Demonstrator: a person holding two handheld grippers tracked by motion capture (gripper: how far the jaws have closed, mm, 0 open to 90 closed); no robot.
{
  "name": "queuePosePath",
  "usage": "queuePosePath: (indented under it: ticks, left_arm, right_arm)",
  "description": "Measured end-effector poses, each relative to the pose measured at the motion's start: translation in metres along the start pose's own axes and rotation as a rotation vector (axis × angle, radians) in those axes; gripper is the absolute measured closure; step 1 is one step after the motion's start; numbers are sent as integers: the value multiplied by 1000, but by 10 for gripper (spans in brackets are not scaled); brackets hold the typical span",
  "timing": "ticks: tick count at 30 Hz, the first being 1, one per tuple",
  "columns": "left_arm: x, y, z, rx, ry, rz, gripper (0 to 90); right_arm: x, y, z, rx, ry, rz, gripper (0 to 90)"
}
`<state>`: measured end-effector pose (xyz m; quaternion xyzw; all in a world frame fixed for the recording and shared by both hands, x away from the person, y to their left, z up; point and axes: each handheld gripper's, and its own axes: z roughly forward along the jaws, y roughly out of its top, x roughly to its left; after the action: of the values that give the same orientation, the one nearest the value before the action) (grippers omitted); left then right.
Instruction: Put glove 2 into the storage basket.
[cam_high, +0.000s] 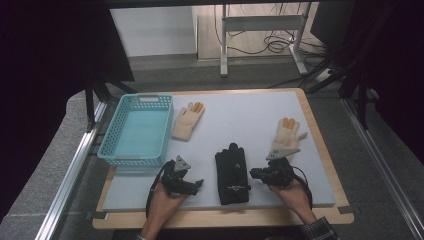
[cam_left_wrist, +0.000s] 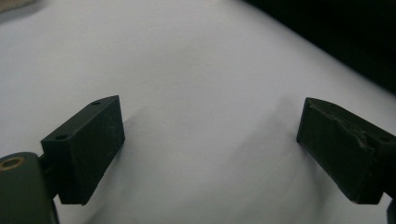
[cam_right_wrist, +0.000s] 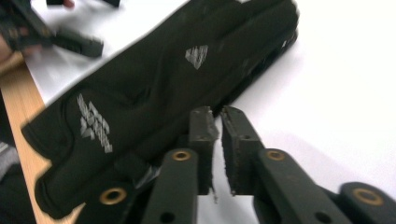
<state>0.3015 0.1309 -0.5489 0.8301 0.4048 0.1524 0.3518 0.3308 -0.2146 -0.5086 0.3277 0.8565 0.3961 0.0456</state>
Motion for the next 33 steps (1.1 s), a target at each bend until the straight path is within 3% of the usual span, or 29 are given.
queuePosePath:
  ticks: [5,10,18,26,33]
  left_arm:
    - [0,0,0,-1,1,0,79]
    - [0,0,0,0,2,-3,78]
    - [0,-2,-3,11,13,-10,69]
    - [12,-21,-19,0,33,-49,56]
    - [18,-26,-23,-4,20,-30,59]
  right_arm:
    - [8,-15,10,33,11,-29,874]
    - [13,-17,15,23,25,-42,874]
    - [25,-14,26,16,57,-55,873]
    - [40,-4,44,13,83,-74,864]
    - [46,3,54,12,79,-83,854]
